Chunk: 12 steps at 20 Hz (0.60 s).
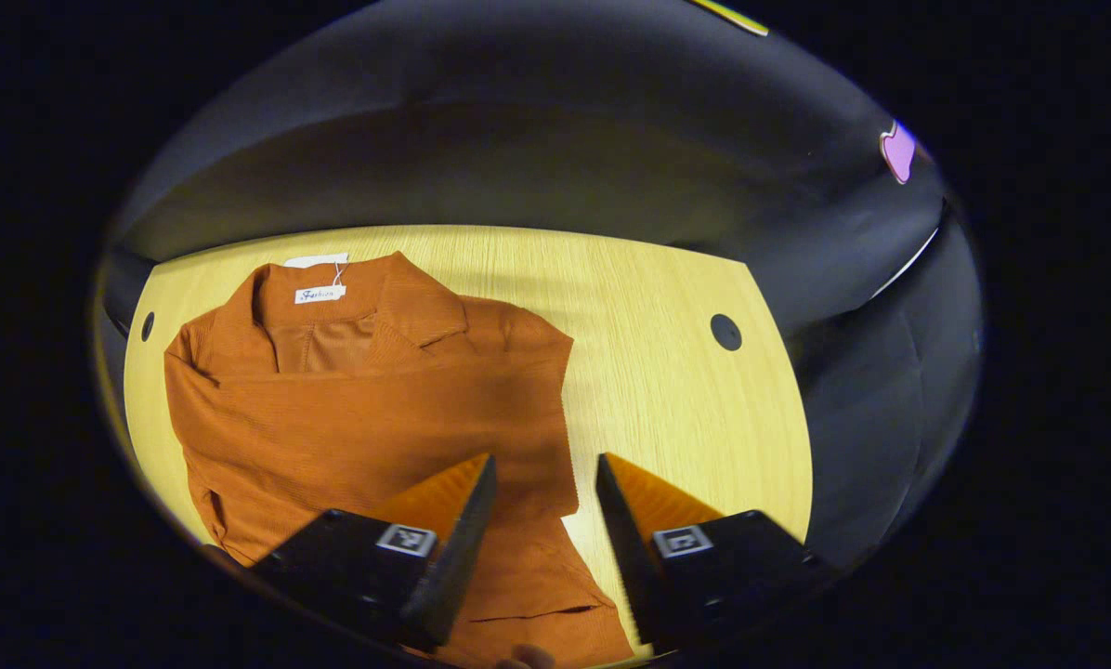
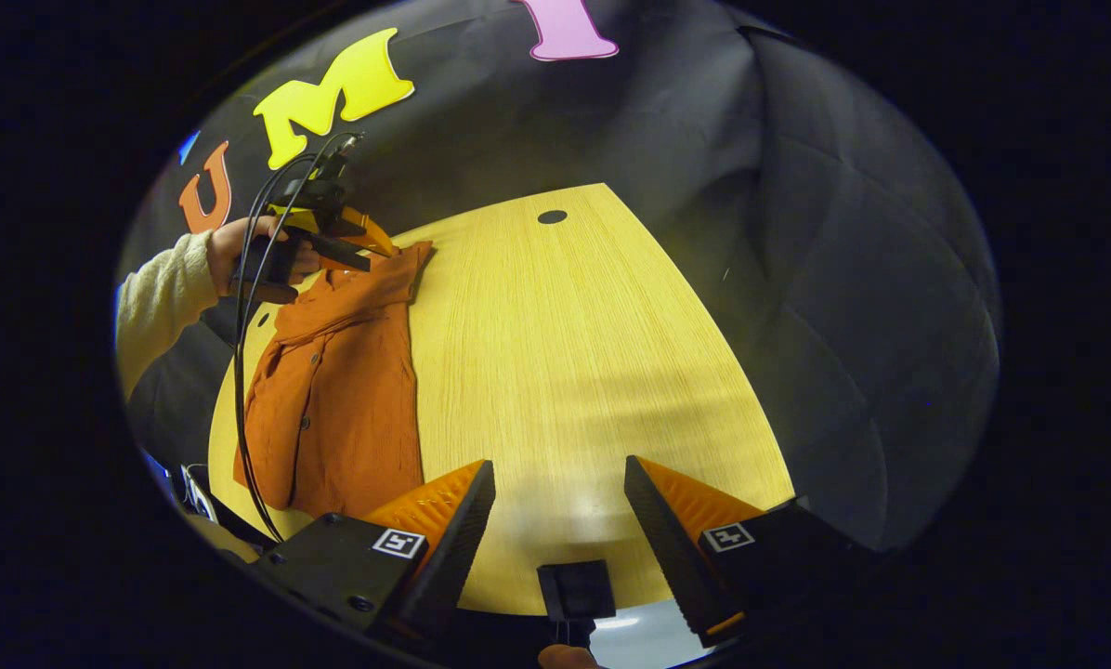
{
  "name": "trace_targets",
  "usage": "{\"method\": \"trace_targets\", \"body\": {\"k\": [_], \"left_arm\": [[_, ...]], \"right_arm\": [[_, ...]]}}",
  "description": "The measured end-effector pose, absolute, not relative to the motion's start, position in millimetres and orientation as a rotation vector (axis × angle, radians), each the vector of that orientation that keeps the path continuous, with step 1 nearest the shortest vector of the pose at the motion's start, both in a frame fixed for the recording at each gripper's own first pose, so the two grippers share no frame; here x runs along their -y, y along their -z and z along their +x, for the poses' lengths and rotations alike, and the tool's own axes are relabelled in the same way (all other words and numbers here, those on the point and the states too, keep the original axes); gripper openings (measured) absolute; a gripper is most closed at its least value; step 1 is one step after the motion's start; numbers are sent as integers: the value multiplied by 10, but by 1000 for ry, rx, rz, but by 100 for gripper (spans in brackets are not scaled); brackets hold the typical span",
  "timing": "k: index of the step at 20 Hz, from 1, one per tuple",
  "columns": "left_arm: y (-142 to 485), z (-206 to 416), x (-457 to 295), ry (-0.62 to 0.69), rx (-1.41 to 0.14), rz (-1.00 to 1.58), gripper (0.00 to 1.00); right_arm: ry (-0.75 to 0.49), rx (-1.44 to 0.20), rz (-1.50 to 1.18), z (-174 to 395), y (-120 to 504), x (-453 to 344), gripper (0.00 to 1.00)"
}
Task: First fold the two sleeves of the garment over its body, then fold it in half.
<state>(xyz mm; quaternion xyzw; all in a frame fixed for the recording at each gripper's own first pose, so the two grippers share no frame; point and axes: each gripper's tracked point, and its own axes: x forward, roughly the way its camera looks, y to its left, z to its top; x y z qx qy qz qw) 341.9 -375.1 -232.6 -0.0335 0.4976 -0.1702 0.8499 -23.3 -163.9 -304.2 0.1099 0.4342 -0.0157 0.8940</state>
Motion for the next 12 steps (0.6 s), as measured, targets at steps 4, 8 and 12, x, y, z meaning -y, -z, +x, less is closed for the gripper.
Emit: {"method": "trace_targets", "body": {"k": [4, 8, 12], "left_arm": [[2164, 3297, 3308, 334, -961, -27, 95], [1968, 3003, 2821, 309, -845, -46, 95], [2080, 2710, 2023, 247, -790, -42, 95]], "right_arm": [[7, -895, 224, -186, 3026, 1383, 93], [-43, -900, 199, -146, 3064, 1007, 93], [-97, -928, 168, -129, 3161, 594, 93]]}}
